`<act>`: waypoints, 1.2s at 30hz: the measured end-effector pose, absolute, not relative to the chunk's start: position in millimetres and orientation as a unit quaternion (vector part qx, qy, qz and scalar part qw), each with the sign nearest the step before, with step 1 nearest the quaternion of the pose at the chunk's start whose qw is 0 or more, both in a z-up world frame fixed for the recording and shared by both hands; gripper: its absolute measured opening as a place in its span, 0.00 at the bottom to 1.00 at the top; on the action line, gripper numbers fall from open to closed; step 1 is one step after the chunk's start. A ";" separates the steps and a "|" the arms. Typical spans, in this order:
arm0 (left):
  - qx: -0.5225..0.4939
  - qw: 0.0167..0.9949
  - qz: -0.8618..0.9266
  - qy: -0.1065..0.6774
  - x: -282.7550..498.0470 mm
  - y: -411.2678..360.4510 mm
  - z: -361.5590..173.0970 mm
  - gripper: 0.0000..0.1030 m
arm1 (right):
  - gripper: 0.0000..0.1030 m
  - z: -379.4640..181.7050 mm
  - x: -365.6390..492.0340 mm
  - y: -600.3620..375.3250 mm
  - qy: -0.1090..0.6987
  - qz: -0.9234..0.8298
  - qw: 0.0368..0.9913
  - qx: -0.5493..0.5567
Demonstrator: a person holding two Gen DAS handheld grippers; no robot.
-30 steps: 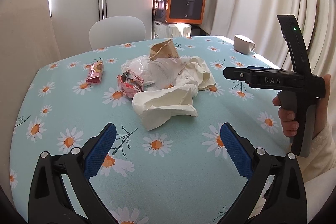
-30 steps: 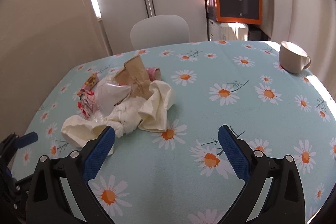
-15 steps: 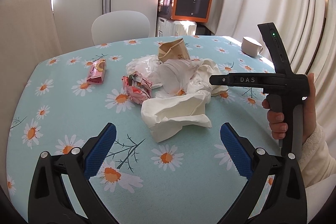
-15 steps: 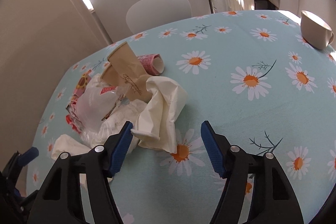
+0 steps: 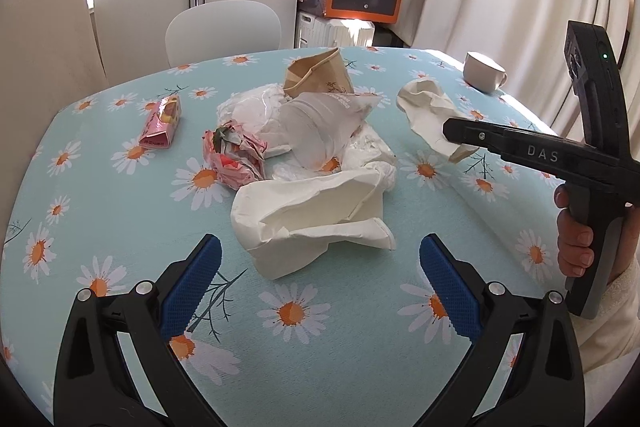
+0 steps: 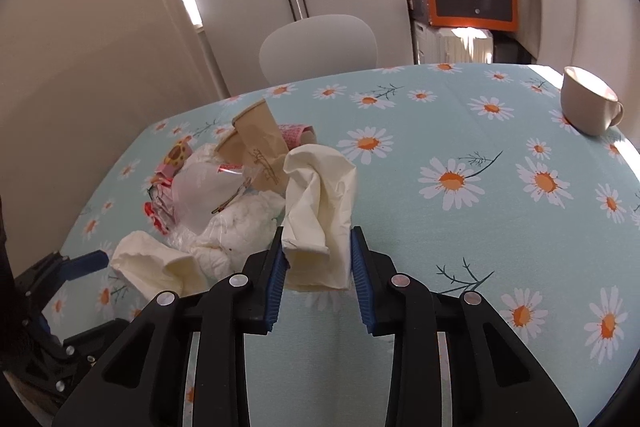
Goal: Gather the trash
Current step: 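Grasp a crumpled cream tissue with the left tool while the right tool holds its tissue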
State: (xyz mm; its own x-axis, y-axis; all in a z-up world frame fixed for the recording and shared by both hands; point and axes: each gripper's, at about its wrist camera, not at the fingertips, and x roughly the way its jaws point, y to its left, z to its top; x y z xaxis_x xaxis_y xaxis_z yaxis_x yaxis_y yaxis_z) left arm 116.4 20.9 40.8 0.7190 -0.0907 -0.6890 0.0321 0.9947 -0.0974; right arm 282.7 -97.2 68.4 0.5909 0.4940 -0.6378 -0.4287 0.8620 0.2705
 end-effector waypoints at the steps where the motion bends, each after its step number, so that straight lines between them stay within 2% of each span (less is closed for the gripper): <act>1: -0.042 0.925 -0.033 0.377 118.9 19.9 39.4 0.94 | 0.28 70.4 280.4 -100.6 0.369 0.260 0.891 0.046; 15: -0.037 0.911 -0.012 0.410 146.3 15.4 20.4 0.94 | 0.28 71.8 252.6 -136.3 0.362 0.251 0.897 0.039; 17: -0.034 0.911 -0.019 0.411 145.9 15.2 21.8 0.81 | 0.28 69.5 251.7 -137.6 0.366 0.249 0.896 0.039; 36: 0.009 0.923 -0.077 0.376 100.8 -5.7 48.6 0.80 | 0.28 74.5 217.0 -124.8 0.357 0.267 0.894 0.038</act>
State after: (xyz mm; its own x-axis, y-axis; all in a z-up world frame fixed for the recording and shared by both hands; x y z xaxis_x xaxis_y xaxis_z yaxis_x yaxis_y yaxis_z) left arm 100.8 -5.7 48.6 0.7054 -0.1345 -0.6959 0.1487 0.9881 -0.0402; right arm 217.0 -124.8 74.5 0.6029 0.5037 -0.6187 -0.4499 0.8551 0.2576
